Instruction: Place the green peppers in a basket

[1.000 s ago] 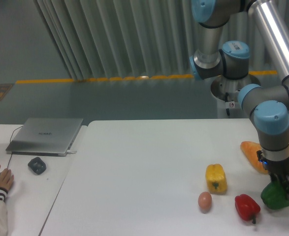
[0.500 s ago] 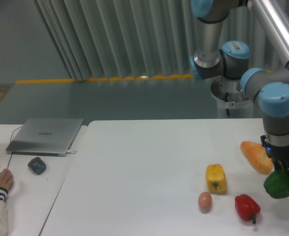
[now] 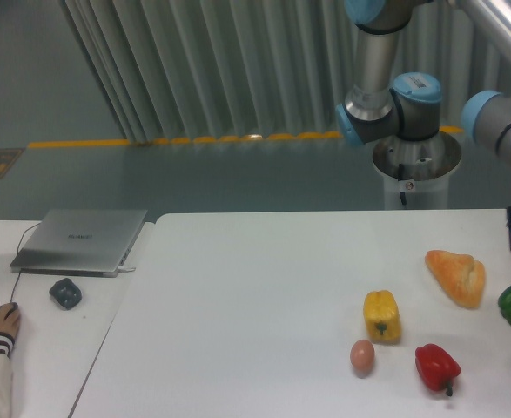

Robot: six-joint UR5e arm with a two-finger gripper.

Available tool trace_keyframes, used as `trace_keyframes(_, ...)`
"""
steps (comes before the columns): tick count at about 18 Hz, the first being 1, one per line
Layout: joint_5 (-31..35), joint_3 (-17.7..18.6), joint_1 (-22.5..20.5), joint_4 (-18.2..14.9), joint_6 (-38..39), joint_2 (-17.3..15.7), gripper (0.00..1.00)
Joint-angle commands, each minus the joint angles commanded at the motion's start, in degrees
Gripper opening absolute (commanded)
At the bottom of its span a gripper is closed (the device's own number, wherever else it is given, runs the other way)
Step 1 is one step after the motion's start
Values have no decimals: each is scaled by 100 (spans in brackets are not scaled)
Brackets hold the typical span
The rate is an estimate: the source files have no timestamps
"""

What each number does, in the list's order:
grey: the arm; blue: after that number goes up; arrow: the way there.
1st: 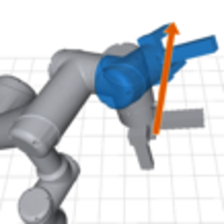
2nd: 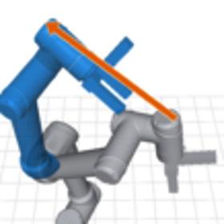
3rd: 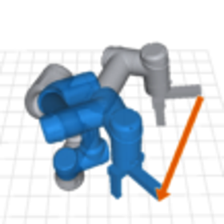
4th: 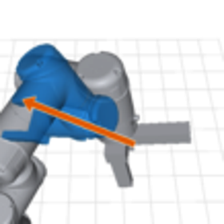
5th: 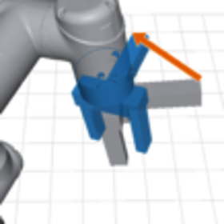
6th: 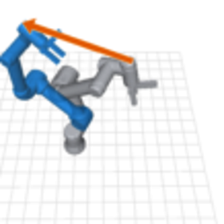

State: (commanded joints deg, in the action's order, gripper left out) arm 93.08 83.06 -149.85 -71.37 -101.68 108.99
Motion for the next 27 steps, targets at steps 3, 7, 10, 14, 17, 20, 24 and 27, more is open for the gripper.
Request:
trace_keyframes(3,9,0,-202,-44,-579,-26,29)
trace_keyframes(7,18,0,-509,-70,-1440,-35,29)
trace_keyframes(10,35,0,-747,-70,-2074,-53,28)
trace_keyframes(14,35,26,-932,-35,-2470,-27,29)
trace_keyframes(17,35,70,-1037,-18,-2506,0,31)
trace_keyframes(20,18,53,-1081,87,-2515,87,52)
trace_keyframes(24,-17,79,-1310,299,-2532,123,100)
trace_keyframes(27,-26,88,-1336,299,-2533,123,100)
